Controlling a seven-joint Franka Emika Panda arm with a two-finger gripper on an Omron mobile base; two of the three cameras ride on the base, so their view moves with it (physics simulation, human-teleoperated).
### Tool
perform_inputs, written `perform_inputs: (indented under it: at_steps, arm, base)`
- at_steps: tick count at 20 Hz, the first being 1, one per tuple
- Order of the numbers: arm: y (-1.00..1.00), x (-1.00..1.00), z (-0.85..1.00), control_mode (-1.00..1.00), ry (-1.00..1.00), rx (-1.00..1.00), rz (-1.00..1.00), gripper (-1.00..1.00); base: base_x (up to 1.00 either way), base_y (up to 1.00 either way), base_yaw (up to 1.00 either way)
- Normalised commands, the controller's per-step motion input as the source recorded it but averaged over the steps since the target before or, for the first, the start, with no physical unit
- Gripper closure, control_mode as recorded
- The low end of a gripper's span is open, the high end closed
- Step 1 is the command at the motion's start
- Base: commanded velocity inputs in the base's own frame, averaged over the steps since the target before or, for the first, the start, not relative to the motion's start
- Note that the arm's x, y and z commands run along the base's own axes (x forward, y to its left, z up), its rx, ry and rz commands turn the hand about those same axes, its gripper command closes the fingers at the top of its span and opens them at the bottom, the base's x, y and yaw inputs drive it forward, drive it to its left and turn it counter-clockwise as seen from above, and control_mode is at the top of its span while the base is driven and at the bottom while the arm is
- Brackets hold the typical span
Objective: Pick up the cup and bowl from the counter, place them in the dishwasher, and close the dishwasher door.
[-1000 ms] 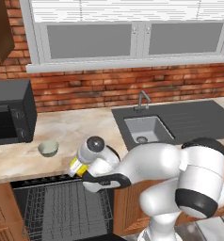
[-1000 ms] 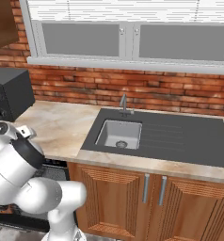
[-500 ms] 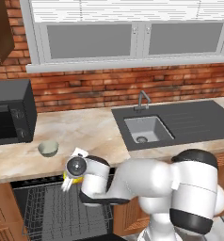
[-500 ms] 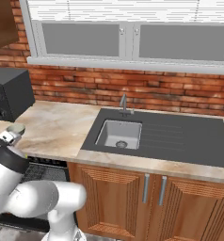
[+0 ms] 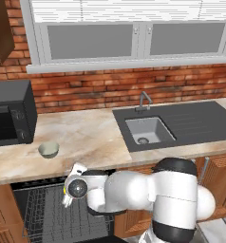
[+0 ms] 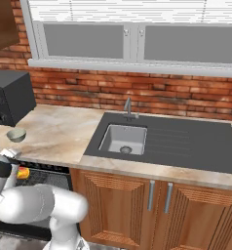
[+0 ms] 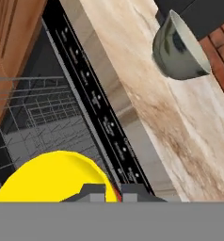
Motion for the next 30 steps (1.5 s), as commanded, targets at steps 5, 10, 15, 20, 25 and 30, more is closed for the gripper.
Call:
perform_inputs:
  at_steps: [5, 10, 15, 20, 25, 30]
  arm:
    - [0.17, 0.00, -0.69, -1.00, 0.00, 0.00, 0.07, 1.00]
    - [0.18, 0.00, -0.54, -1.00, 0.00, 0.00, 0.06, 1.00]
    - [0.03, 0.00, -0.34, -1.00, -0.01, 0.01, 0.05, 1.00]
    - [0.09, 0.00, -0.48, -1.00, 0.00, 0.00, 0.04, 1.00]
    - [0.17, 0.00, -0.50, -1.00, 0.00, 0.00, 0.05, 1.00]
    - [0.10, 0.00, -0.43, -1.00, 0.00, 0.00, 0.04, 1.00]
  base:
    - [0.00, 0.00, 0.00]
    - [0.00, 0.00, 0.00]
    - [0.00, 0.00, 0.00]
    - [0.00, 0.00, 0.00]
    - [0.00, 0.00, 0.00]
    - [0.00, 0.00, 0.00]
